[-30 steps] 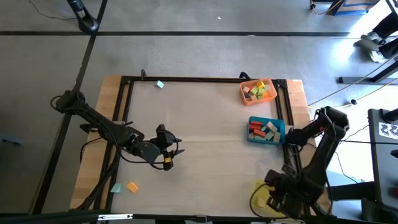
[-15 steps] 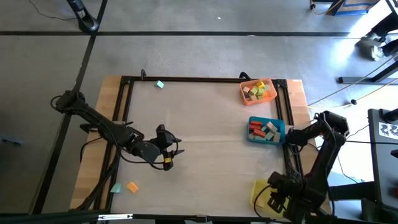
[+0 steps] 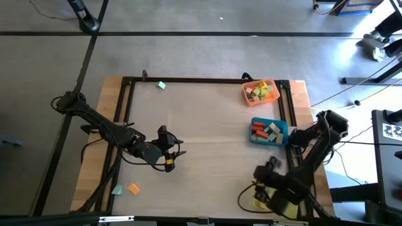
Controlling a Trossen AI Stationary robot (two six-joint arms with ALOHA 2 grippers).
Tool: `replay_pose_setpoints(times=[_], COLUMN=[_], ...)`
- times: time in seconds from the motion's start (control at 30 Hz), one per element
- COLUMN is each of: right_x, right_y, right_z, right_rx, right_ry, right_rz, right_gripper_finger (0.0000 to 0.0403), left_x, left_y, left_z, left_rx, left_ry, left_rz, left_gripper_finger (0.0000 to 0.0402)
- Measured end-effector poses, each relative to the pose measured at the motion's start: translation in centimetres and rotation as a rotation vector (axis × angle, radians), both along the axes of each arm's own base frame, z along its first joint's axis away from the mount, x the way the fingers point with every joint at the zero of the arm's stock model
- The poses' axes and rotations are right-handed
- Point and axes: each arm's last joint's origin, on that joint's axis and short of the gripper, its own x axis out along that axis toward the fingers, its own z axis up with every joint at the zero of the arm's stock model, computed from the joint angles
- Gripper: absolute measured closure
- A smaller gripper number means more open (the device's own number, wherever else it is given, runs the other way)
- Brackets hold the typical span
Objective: Sort blocks by size
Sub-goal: Put the yellow triangular block into the yellow bin
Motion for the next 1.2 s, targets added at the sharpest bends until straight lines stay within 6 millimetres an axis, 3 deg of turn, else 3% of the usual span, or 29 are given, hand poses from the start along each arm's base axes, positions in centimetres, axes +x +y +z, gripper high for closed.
replay_pose_setpoints(times=[0.23, 0.43, 0.6, 0.7, 1.0, 1.2], right_x=[5.0, 8.6, 11.3, 12.7, 15.1, 15.8], right_y=[-2.3, -4.4, -5.9, -6.6, -8.3, -8.8], right_z=[0.6, -0.1, -1.7, -2.9, -5.9, -6.4], right_rx=[-0.287, -0.366, -0.421, -0.425, -0.414, -0.381], right_ry=[-0.225, -0.22, -0.188, -0.157, -0.063, -0.055], right_rz=[0.149, 0.172, 0.157, 0.169, 0.18, 0.183], right_gripper_finger=[0.0114, 0.0114, 0.0113, 0.0113, 0.0113, 0.0113], left_x=[-0.4, -2.3, -4.0, -4.7, -3.3, -2.5], left_y=[0.0, -0.3, -1.4, -2.1, -1.6, -2.1], left_z=[-0.2, -1.6, -2.6, -2.8, -2.4, -3.7], left_rx=[-0.003, -0.115, -0.221, -0.222, -0.063, -0.047], left_ry=[0.052, 0.291, 0.509, 0.553, 0.416, 0.484], left_rz=[-0.034, -0.133, -0.26, -0.296, -0.291, -0.361], left_gripper_finger=[0.0203, 0.0203, 0.0203, 0.0203, 0.0197, 0.0141])
